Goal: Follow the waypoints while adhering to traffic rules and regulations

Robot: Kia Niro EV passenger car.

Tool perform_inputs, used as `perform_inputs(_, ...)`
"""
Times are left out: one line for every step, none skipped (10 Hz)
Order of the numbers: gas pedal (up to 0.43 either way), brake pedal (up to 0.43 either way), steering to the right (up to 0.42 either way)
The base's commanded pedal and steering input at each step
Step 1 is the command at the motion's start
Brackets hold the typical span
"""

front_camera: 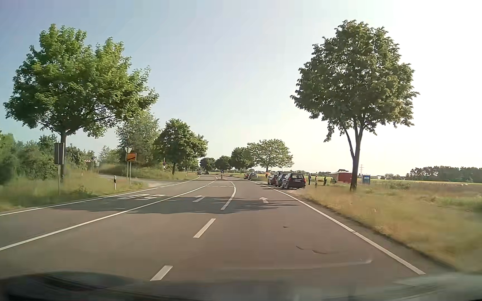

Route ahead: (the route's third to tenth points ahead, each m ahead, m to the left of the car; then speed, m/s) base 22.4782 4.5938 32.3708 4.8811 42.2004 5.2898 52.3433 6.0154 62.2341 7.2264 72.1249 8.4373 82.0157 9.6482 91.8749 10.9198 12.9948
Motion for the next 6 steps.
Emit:
perform_inputs(0.098,0.03,-0.005)
perform_inputs(0.098,0.03,-0.005)
perform_inputs(0.098,0.03,-0.005)
perform_inputs(0.098,0.03,-0.005)
perform_inputs(0.098,0.03,-0.006)
perform_inputs(0.098,0.03,-0.007)
